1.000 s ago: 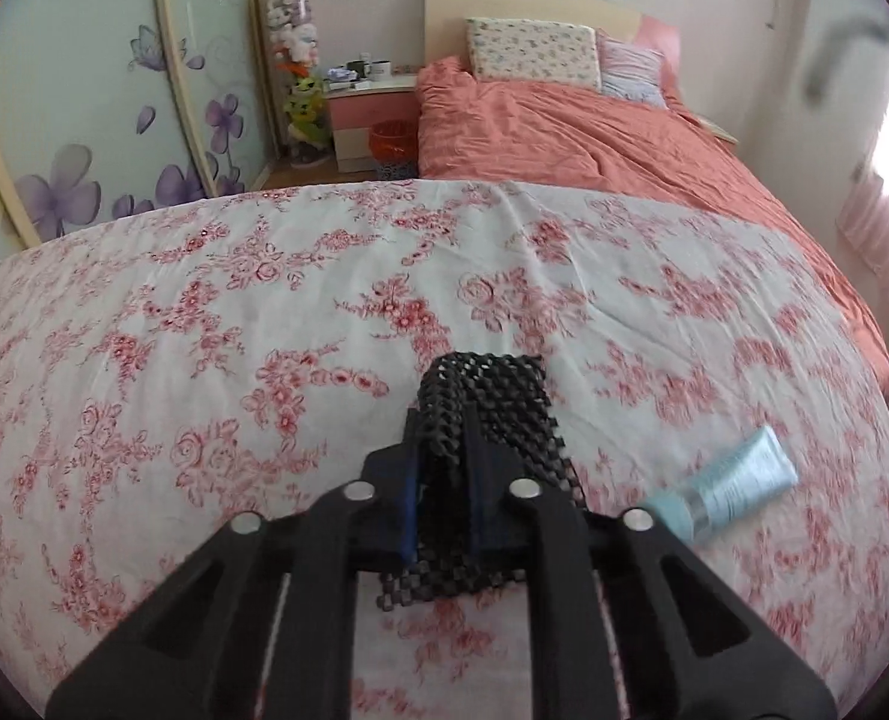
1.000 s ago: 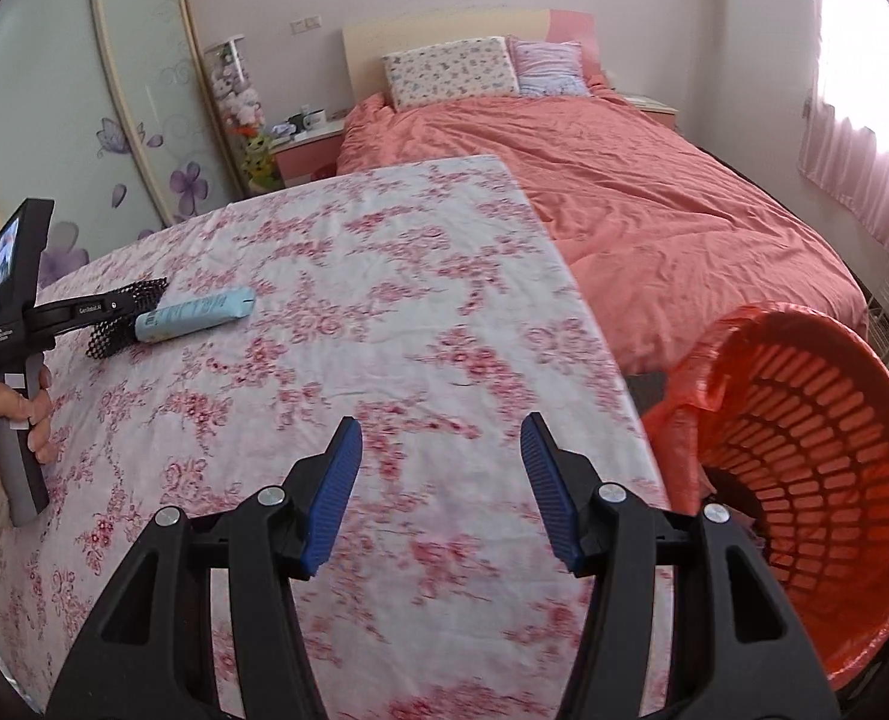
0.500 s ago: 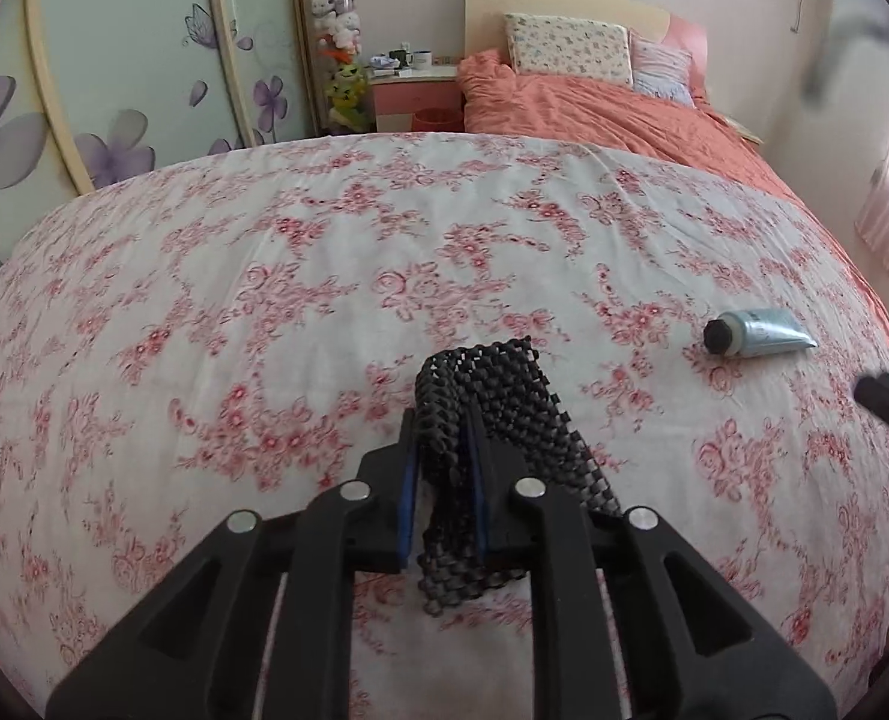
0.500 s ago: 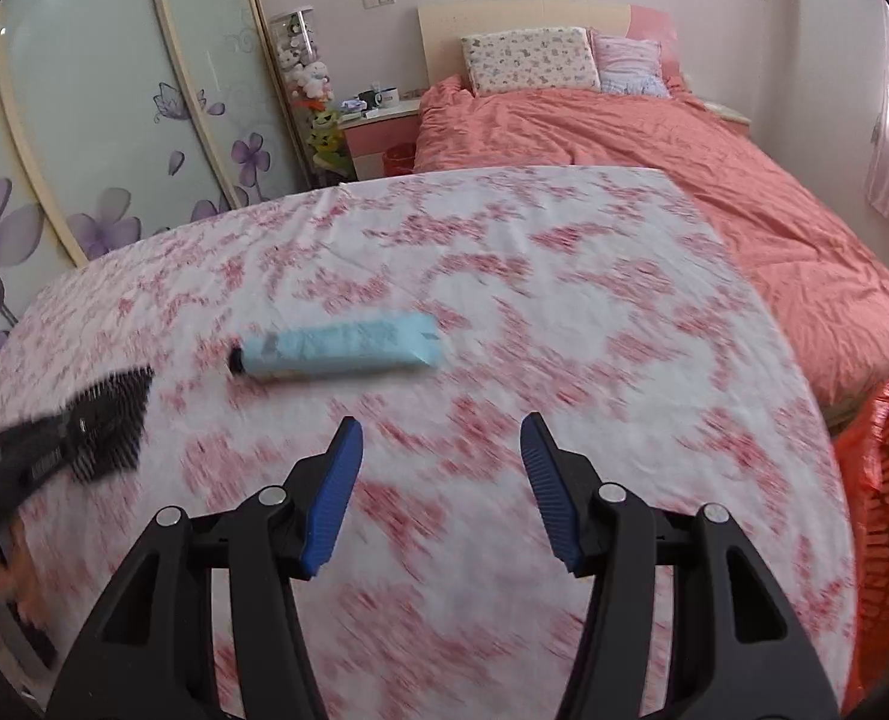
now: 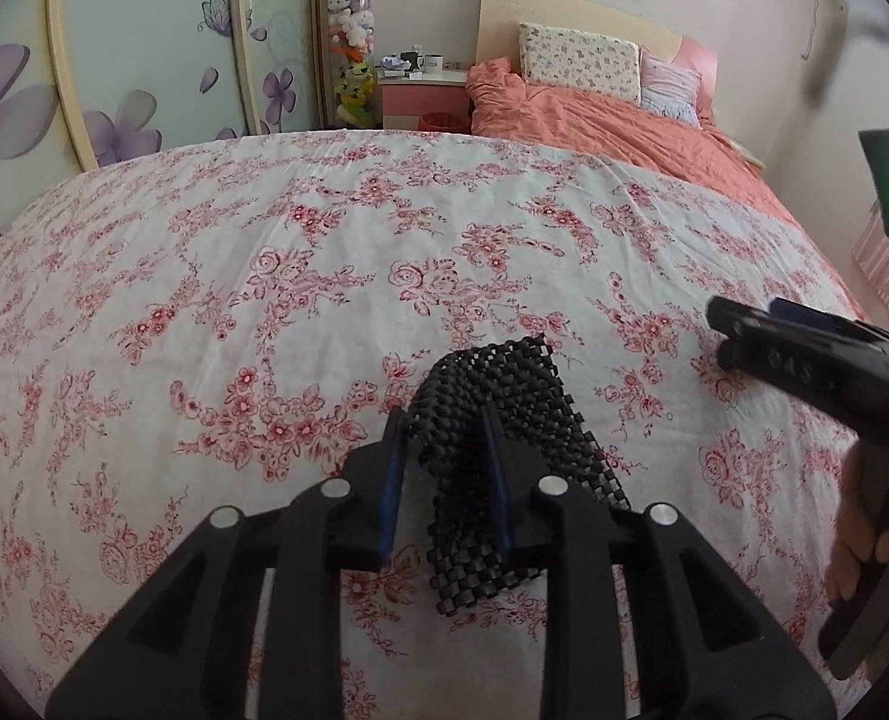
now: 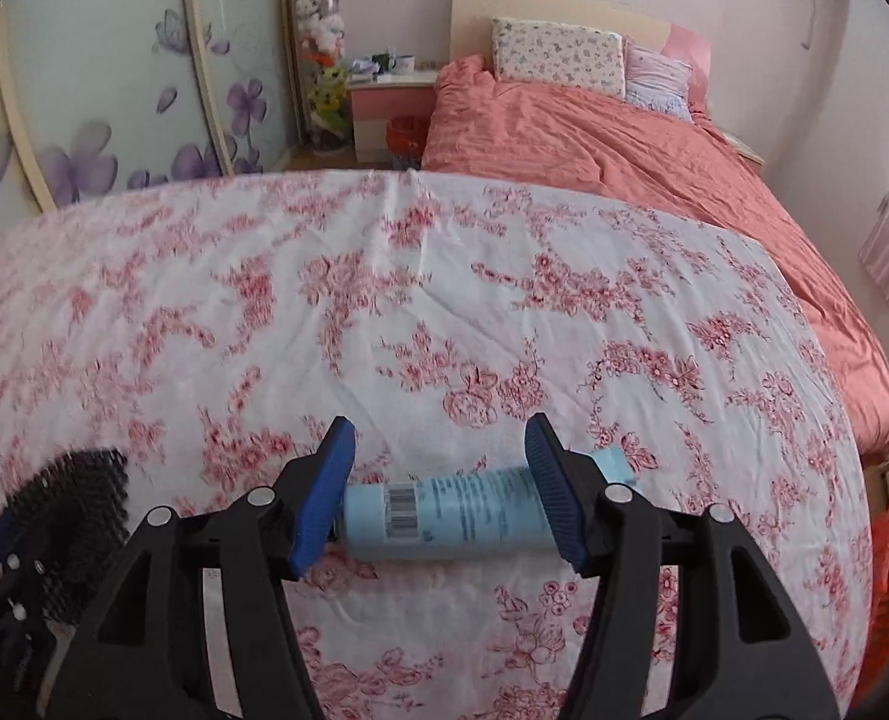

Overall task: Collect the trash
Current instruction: 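Grasp the light-blue tube with the right tool while the left tool holds the mesh pad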

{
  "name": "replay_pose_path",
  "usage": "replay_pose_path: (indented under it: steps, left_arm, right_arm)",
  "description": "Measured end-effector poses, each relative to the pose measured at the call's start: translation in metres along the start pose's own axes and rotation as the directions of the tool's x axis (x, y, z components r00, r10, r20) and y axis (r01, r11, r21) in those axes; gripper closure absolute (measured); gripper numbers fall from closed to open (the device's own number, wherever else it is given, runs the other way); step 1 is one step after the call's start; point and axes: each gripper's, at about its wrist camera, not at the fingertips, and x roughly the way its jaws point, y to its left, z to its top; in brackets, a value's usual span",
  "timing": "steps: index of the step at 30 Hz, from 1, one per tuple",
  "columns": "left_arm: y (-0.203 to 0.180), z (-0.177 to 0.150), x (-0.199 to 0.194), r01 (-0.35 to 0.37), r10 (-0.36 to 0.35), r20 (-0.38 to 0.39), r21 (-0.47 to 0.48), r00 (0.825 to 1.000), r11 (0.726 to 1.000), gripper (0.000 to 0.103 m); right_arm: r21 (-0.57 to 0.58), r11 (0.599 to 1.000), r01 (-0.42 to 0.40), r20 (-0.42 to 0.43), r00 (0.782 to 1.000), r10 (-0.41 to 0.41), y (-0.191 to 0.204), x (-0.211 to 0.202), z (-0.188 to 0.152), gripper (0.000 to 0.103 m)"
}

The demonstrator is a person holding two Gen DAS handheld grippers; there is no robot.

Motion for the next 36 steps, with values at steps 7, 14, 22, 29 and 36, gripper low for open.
replay_pose_path:
  steps: [7, 14, 22, 29, 36]
  left_arm:
    - [0.001, 0.000, 0.000, 0.003, -0.003, -0.001, -0.002, 1.000, 1.000, 0.076]
    - [0.000, 0.000, 0.001, -0.001, 0.001, -0.001, 0.001, 1.000, 1.000, 0.076]
    - [0.001, 0.000, 0.001, 0.002, -0.002, -0.001, -0.001, 1.000, 1.000, 0.076]
    - [0.000, 0.000, 0.001, 0.002, -0.002, -0.002, -0.001, 1.000, 1.000, 0.076]
    - [0.000, 0.000, 0.001, 0.000, 0.000, -0.001, 0.004, 1.000, 1.000, 0.075]
  right_arm:
    - [-0.020, 1.000, 0.008, 0.027, 1.000, -0.007, -0.045, -0.039, -0.049, 0.043]
    - [0.129, 0.988, -0.079, -0.002, 0.997, 0.080, -0.076, -0.038, -0.060, 0.044]
    - [0.105, 0.988, -0.115, 0.018, 0.993, 0.114, -0.079, -0.044, -0.076, 0.075]
    - [0.164, 0.980, -0.116, 0.020, 0.993, 0.115, -0.098, -0.045, -0.079, 0.075]
    - [0.137, 0.988, -0.077, 0.012, 0.997, 0.076, -0.093, -0.042, -0.076, 0.076]
